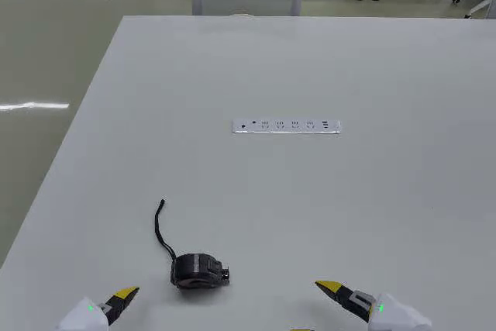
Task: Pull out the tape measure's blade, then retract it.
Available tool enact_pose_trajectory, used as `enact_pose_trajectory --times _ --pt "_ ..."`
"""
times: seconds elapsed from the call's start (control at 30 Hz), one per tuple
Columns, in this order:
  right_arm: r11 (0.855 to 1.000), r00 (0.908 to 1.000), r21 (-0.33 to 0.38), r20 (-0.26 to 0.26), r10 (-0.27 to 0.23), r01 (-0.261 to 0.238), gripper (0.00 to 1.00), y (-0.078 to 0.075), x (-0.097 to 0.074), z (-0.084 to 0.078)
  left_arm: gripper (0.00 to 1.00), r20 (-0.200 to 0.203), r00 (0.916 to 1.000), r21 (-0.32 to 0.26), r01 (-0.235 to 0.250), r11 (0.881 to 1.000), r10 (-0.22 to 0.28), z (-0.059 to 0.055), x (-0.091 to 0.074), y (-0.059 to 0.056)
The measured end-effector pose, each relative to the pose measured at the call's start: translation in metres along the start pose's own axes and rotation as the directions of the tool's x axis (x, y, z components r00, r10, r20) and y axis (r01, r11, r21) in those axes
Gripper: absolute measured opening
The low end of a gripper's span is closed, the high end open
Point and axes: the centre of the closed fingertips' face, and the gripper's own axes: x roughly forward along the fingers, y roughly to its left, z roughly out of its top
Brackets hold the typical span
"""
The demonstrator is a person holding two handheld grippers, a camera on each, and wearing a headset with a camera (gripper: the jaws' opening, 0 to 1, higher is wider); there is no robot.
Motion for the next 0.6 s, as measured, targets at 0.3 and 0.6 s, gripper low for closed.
enact_pose_trajectory --times 0.3,0.6 --pt "1.0 0.9998 0.009 0.001 -0.02 0.02 0.6 0.0 -0.013 -0.004 0.83 -0.012 0.9999 0.001 0.004 1.0 -0.004 -0.006 -0.01 0.002" --pt "0.999 0.999 0.024 0.009 -0.043 0.043 0.63 -0.002 -0.025 -0.006 0.84 -0.014 0.9999 -0.007 0.008 1.0 -0.009 -0.009 -0.016 0.001"
